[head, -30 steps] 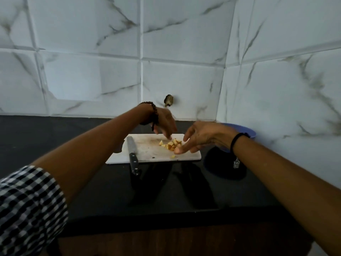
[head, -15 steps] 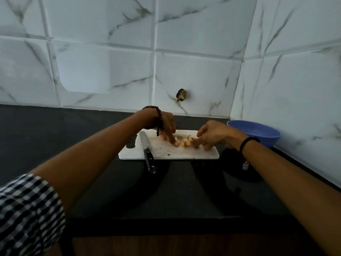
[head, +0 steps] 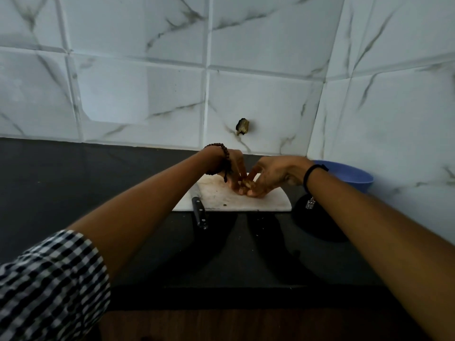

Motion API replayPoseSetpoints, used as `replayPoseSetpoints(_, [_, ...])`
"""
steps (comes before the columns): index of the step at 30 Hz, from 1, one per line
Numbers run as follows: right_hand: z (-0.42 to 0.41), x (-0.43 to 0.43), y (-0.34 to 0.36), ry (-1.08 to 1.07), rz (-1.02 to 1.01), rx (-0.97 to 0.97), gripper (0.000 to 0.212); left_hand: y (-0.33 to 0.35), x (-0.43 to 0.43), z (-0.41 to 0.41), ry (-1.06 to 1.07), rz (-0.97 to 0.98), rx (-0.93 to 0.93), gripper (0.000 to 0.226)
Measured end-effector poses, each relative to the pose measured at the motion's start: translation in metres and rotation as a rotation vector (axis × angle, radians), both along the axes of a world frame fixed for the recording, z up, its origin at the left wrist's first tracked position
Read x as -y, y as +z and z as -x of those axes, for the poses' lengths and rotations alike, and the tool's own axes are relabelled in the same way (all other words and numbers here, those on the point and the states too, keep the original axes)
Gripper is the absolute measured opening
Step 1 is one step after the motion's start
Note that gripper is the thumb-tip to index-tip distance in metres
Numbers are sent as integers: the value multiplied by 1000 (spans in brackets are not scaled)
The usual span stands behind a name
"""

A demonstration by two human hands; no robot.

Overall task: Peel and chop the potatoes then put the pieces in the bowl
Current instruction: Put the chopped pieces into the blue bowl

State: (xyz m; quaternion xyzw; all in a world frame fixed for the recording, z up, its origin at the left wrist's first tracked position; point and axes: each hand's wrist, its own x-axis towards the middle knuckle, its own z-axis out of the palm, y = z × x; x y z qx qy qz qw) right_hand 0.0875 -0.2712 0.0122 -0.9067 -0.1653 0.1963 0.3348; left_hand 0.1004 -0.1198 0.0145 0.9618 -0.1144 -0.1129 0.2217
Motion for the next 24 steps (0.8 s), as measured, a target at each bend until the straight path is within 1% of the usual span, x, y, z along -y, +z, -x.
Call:
replayPoseSetpoints(2, [-1, 0, -5, -52, -101, -15, 21, -5, 0, -2, 26, 26, 21, 37])
replayPoseSetpoints(4, [-2, 1, -9, -104, -190, -31, 16, -7, 3, -1, 77, 53, 39, 40])
replayPoseSetpoints(9, [-3, 9, -5, -144, -308, -21, 13, 7, 10, 6, 123, 132, 48, 33])
replayPoseSetpoints(12, [0, 21, 11, -160, -455, -44, 14, 26, 18, -1, 139, 140, 128, 30])
replayPoseSetpoints(14, [5, 33, 25, -164, -511, -26, 14, 40, 27, -3, 153, 140, 164, 30])
replayPoseSetpoints(16, [11, 49, 39, -174, -546, -3, 14, 54, 44, 2, 94, 109, 197, 33])
replayPoseSetpoints(20, [20, 89, 60, -252, -527, 32, 23, 72, 88, 2, -1, 183, 216, 24])
replayPoseSetpoints(22, [23, 107, 64, -307, -496, 42, 22, 72, 109, -6, -20, 192, 189, 26])
replayPoseSetpoints(24, [26, 123, 63, -362, -444, 52, 17, 67, 129, -13, -51, 166, 166, 20])
